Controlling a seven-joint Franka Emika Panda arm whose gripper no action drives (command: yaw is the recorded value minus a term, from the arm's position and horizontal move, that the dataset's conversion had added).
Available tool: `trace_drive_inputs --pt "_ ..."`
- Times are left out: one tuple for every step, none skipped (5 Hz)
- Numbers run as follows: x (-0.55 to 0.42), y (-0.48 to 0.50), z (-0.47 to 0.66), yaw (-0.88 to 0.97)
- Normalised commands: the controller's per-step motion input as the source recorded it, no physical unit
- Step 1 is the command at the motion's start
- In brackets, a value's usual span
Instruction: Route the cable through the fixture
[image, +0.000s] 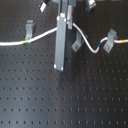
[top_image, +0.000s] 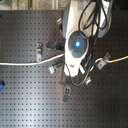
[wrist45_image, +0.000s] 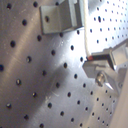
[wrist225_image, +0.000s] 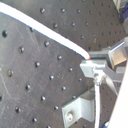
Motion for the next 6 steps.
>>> trace_drive_inputs --pt "0.021 0.105 0.01 -0.25" --pt "-0.136 0.253 0.27 -0.41" --pt "-0.246 0.294 0.56 -0.48" --pt "-0.302 0.242 0.38 -0.33" --pt "-0.279 0.282 0.27 -0.31" --pt "-0.023 -0.004 0.01 -0.07"
